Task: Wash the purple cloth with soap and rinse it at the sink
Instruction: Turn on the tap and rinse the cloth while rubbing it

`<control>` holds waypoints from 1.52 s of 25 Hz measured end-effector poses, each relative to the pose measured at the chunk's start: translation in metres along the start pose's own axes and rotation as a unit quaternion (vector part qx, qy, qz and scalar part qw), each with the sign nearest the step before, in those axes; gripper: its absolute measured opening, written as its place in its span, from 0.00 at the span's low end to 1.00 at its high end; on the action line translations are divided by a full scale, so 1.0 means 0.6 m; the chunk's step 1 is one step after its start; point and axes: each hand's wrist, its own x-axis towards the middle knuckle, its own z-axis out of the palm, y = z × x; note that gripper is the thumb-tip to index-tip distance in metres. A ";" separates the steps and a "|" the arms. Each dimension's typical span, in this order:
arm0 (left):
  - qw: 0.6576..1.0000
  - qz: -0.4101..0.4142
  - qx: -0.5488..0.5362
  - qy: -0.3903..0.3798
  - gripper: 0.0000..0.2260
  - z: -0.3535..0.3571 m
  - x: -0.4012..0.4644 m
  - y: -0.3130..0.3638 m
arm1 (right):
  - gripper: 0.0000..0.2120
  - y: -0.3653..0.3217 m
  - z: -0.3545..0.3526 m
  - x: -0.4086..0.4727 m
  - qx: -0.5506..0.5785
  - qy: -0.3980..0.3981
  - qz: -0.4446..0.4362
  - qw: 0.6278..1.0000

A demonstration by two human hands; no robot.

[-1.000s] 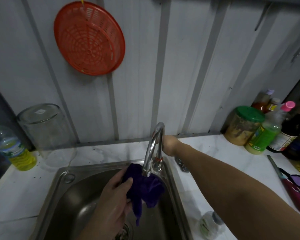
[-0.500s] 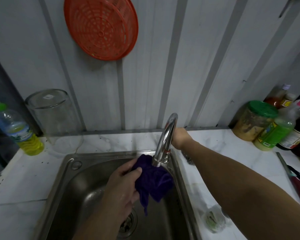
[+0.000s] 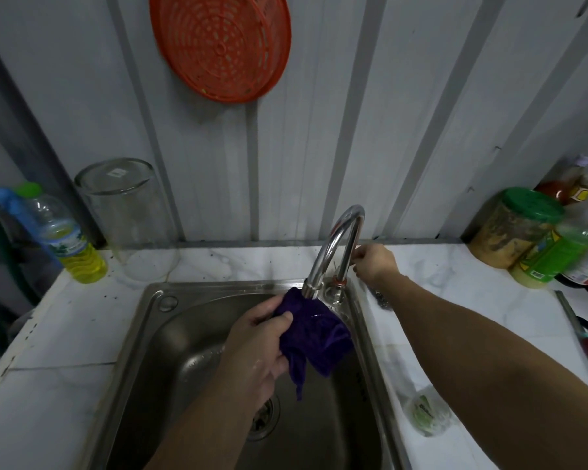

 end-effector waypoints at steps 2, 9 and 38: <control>1.000 0.005 0.001 0.000 0.18 -0.004 -0.001 0.001 | 0.14 0.004 0.003 0.002 -0.001 0.003 0.002 1.000; 1.000 0.004 -0.003 0.006 0.18 -0.009 -0.002 0.000 | 0.16 0.015 0.008 0.007 0.009 0.012 0.014 1.000; 0.999 0.007 0.032 0.028 0.16 -0.009 0.006 -0.001 | 0.21 -0.003 -0.024 -0.049 0.042 0.027 0.043 0.998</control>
